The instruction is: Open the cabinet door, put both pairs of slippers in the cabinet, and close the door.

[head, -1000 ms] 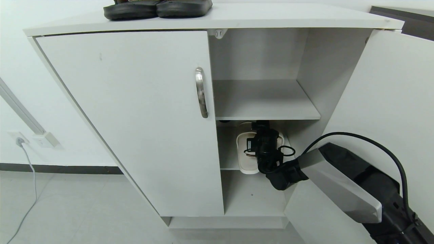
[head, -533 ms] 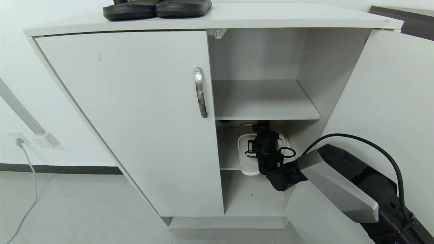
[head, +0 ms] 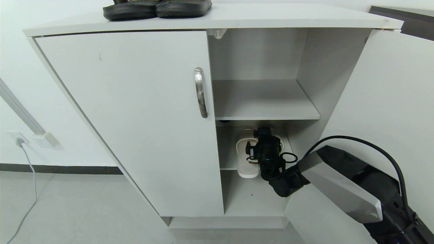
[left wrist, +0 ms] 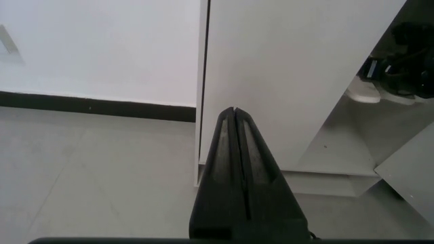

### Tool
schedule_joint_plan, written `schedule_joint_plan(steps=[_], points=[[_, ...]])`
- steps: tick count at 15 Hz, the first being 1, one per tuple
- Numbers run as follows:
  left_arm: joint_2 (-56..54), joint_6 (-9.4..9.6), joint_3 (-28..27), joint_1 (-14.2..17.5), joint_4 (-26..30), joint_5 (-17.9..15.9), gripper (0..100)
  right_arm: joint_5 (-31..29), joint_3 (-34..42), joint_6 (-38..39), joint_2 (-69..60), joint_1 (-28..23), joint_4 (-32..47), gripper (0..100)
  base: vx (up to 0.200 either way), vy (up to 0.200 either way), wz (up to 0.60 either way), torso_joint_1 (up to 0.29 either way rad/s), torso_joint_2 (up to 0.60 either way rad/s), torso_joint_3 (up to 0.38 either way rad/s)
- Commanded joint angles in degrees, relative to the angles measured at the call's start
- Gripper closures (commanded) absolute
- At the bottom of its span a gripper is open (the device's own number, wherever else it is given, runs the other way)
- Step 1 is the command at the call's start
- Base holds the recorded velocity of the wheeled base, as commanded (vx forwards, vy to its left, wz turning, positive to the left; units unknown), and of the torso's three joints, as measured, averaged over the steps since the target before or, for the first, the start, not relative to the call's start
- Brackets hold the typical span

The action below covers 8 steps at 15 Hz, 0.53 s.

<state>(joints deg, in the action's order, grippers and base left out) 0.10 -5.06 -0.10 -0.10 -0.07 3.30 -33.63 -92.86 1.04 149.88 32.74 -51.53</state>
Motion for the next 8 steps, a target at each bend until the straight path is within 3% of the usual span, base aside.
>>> schedule_joint_plan(steps=[1,8], points=[[0.08,0.05,0.01,0.01,-0.01,0.04,100,-0.03,4.70,0.11,-4.42,1.27,-1.56,0,0.000,0.000,0.00,0.000,0.00,0.000],[0.08,0.40,0.01,0.01,-0.01,-0.32,100,-0.38,29.66,0.11,-20.24,8.48,-10.17,0,0.000,0.000,0.00,0.000,0.00,0.000]])
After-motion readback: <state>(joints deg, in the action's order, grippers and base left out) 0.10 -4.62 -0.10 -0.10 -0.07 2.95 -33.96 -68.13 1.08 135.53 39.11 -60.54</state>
